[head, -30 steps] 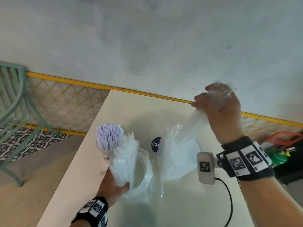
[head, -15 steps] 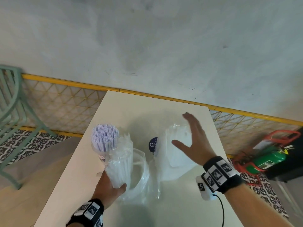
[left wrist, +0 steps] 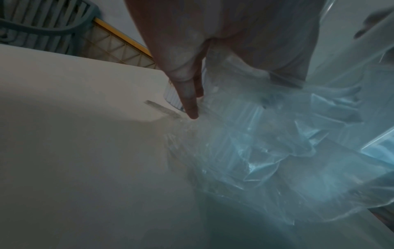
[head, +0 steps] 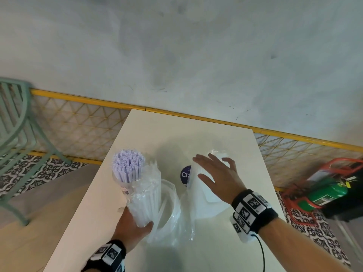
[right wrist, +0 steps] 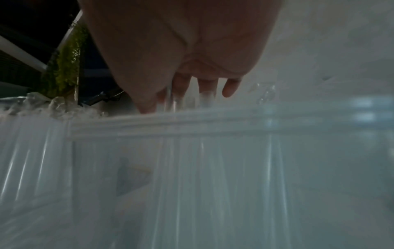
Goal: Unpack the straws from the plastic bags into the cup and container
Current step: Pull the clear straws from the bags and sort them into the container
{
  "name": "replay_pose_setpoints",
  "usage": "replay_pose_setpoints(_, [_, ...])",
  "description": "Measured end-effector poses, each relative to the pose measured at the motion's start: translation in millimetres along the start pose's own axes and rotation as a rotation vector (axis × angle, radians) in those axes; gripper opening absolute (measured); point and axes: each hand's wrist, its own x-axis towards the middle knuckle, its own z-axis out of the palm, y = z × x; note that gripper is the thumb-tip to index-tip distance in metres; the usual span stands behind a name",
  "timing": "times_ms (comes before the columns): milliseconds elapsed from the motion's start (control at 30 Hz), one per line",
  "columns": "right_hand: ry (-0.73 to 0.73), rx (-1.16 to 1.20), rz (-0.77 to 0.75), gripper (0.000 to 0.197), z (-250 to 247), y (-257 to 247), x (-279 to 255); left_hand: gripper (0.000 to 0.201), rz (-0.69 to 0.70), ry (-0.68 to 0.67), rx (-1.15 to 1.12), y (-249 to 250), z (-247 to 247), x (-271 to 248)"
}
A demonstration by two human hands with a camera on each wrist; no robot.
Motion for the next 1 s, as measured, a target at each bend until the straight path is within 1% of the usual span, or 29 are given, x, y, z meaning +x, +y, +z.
replay_pose_setpoints(33, [0.012,-0.025,-0.003,0.042,3,0,0,0.075,0.01,-0.005,-0.014,1,-1,-1])
replay_pose_setpoints(100, [0.023,-0.084,0.012,0.04,8,3,-3,0.084,0.032,-0.023,-0.032,0,-3,-1])
replay_pose_setpoints(167, [0.016,-0.147,0.02,0.04,8,1,-5,0.085,0.042,-0.029,-0.033,2,-5,-4])
replay_pose_setpoints(200, [0.043,-0.165,0.022,0.039,4,-5,-5,0.084,0.042,-0.031,-0.033,2,-6,-5])
replay_pose_setpoints(267, [0.175,-0.12,-0.025,0.036,-9,-26,-5,0.085,0.049,-0.032,-0.031,4,-6,-6])
replay_pose_setpoints(300, [0.25,-0.06,-0.085,0.034,-14,-39,-6,0.088,0.053,-0.034,-0.032,4,-6,-6])
replay_pose_setpoints(333, [0.286,0.013,-0.17,0.032,-15,-53,-9,0.09,0.059,-0.035,-0.035,5,-6,-7])
replay_pose_setpoints(367, [0.246,0.093,-0.27,0.029,-12,-68,-14,0.092,0.06,-0.035,-0.034,6,-6,-7])
replay_pose_setpoints(400, [0.148,0.15,-0.372,0.028,-3,-82,-20,0.092,0.062,-0.042,-0.034,8,-7,-7])
replay_pose_setpoints(433, [0.031,0.153,-0.454,0.029,8,-95,-27,0.092,0.065,-0.048,-0.055,8,-7,-6])
replay_pose_setpoints(467, [-0.081,0.121,-0.509,0.033,23,-105,-33,0.093,0.049,-0.061,-0.091,4,-5,-3])
replay_pose_setpoints(500, [-0.174,0.091,-0.531,0.036,37,-113,-38,0.097,0.033,-0.074,-0.131,-3,-2,1])
replay_pose_setpoints(533, [-0.231,0.086,-0.525,0.038,52,-118,-42,0.099,0.009,-0.084,-0.138,-14,2,7])
replay_pose_setpoints(567, [-0.253,0.102,-0.506,0.036,63,-121,-44,0.097,-0.003,-0.086,-0.139,-17,3,9])
replay_pose_setpoints(600, [-0.236,0.127,-0.49,0.031,70,-123,-45,0.093,0.003,-0.087,-0.138,-19,3,10])
replay_pose_setpoints(667, [-0.151,0.219,-0.437,0.022,74,-123,-41,0.091,0.061,-0.091,-0.107,-11,-1,5])
replay_pose_setpoints(700, [-0.104,0.304,-0.372,0.018,71,-122,-38,0.092,0.075,-0.083,-0.083,-6,-3,1])
replay_pose_setpoints(767, [-0.018,0.503,-0.158,0.012,58,-115,-26,0.096,0.061,-0.049,-0.058,0,-6,-5])
replay_pose_setpoints(833, [0.054,0.634,0.052,0.009,48,-105,-10,0.095,0.036,-0.025,-0.038,3,-6,-7])
replay_pose_setpoints(867, [0.056,0.683,0.137,0.014,46,-100,-2,0.091,0.036,-0.024,-0.037,4,-6,-8])
replay_pose_setpoints(933, [-0.019,0.788,0.238,0.026,44,-96,12,0.086,0.053,-0.026,-0.03,4,-5,-8])
replay_pose_setpoints(1000, [-0.107,0.823,0.232,0.045,47,-97,23,0.081,0.066,-0.038,-0.009,4,-6,-8])
